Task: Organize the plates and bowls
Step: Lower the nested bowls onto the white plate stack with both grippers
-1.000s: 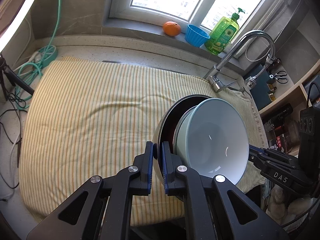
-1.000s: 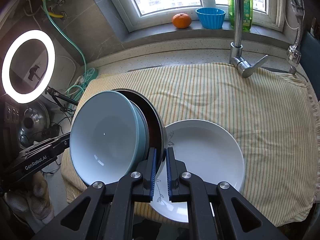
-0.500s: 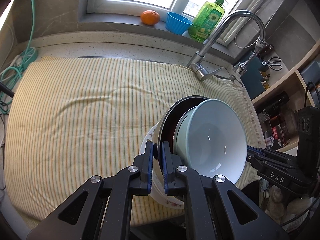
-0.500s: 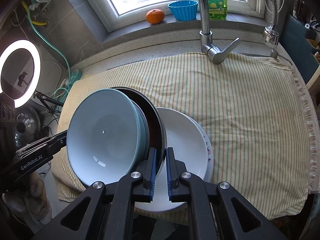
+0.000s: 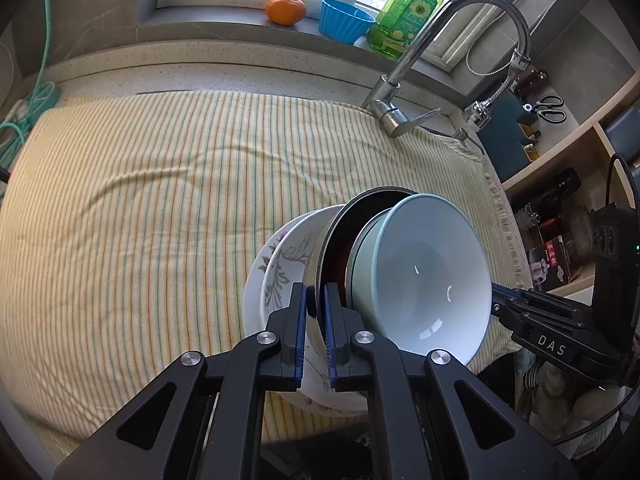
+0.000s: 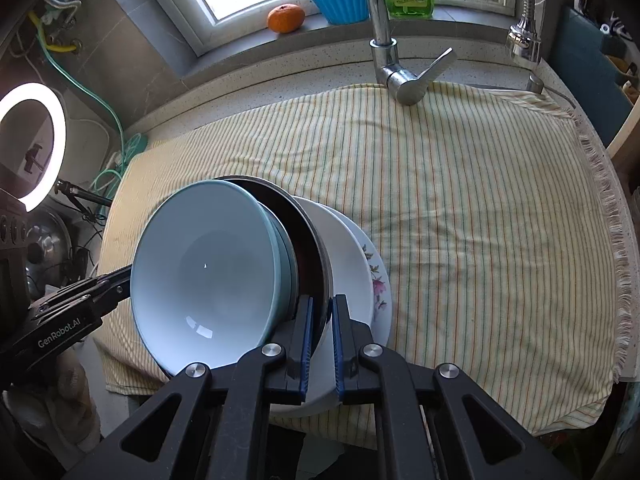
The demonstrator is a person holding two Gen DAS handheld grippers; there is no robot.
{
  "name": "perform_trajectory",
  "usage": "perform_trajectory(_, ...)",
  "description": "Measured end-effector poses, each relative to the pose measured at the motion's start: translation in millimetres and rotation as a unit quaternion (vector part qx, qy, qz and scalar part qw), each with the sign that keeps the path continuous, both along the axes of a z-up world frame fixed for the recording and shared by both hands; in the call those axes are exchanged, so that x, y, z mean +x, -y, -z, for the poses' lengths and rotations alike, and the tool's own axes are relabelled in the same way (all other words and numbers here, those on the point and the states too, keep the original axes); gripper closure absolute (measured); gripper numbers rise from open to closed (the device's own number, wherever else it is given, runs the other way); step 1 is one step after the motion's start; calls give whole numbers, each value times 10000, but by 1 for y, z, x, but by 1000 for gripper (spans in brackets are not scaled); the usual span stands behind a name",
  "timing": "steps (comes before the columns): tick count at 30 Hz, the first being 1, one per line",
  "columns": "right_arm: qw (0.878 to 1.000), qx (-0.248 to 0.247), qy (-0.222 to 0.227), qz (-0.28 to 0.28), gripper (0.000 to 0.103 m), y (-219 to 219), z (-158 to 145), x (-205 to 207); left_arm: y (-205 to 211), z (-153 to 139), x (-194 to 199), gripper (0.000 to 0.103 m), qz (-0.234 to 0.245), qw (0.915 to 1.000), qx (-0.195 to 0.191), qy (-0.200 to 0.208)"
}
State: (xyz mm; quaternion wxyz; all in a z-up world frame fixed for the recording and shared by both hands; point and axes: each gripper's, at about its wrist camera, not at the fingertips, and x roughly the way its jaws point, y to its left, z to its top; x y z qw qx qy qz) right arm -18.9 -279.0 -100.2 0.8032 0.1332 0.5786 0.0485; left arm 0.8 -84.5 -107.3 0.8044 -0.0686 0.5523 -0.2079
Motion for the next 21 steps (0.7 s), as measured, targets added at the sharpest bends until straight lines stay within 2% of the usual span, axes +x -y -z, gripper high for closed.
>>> perform_trajectory(21, 9999, 136, -46, -53, 94, 0, 4, -5, -1, 10, 0, 96, -72, 9998, 80, -178)
